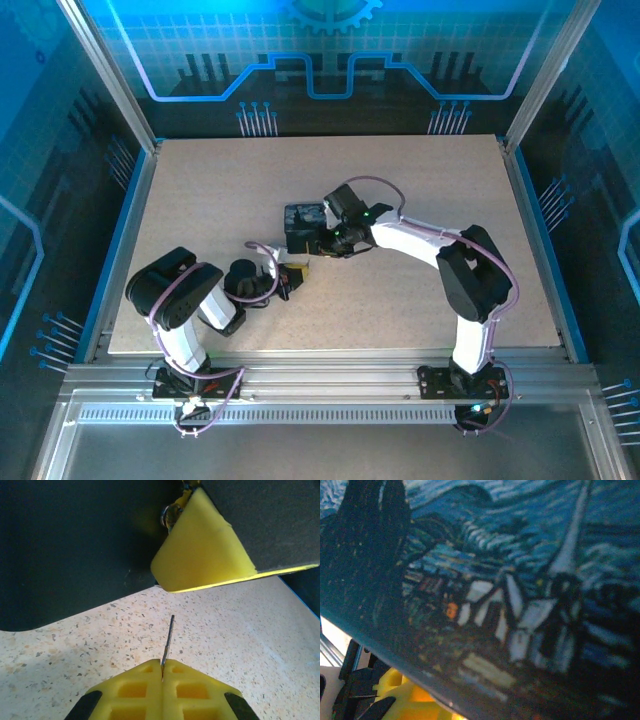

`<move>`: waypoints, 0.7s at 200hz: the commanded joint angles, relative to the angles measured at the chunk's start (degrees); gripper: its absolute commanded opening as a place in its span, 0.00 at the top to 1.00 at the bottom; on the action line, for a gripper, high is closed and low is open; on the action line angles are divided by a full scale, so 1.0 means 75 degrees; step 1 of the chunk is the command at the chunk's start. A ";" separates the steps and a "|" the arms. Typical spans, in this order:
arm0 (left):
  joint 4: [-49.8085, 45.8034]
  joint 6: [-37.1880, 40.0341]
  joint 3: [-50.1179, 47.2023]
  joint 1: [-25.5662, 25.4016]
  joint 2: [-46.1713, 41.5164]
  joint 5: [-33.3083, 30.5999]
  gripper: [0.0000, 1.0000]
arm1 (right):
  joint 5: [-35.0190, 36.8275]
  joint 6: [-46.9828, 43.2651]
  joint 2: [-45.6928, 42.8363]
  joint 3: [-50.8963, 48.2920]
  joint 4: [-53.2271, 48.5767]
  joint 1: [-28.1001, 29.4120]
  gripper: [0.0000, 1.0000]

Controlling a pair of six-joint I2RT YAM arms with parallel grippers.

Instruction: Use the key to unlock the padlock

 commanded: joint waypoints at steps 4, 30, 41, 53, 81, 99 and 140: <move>0.0297 0.0349 0.0178 0.0139 -0.0089 0.0531 1.00 | -0.0315 0.0059 -0.0359 -0.0021 0.0148 -0.0128 0.94; 0.0297 0.0304 0.0371 0.0196 0.0032 0.0743 1.00 | -0.0269 0.0062 -0.0412 -0.0041 0.0150 -0.0130 0.94; 0.0303 0.0269 0.0440 0.0219 0.0068 0.0802 1.00 | -0.0233 0.0045 -0.0436 -0.0060 0.0138 -0.0130 0.95; 0.0297 0.0257 0.0492 0.0235 0.0097 0.0849 1.00 | -0.0227 0.0049 -0.0457 -0.0094 0.0149 -0.0131 0.95; 0.0297 0.0182 0.0575 0.0327 0.0195 0.0884 1.00 | -0.0280 0.0048 -0.0474 -0.0147 0.0168 -0.0130 0.95; 0.0297 0.0187 0.0597 0.0338 0.0282 0.0946 1.00 | -0.0299 0.0061 -0.0507 -0.0148 0.0173 -0.0129 0.95; 0.0298 0.0231 0.0569 0.0339 0.0445 0.0973 1.00 | -0.0276 0.0081 -0.0577 -0.0124 0.0197 -0.0142 0.95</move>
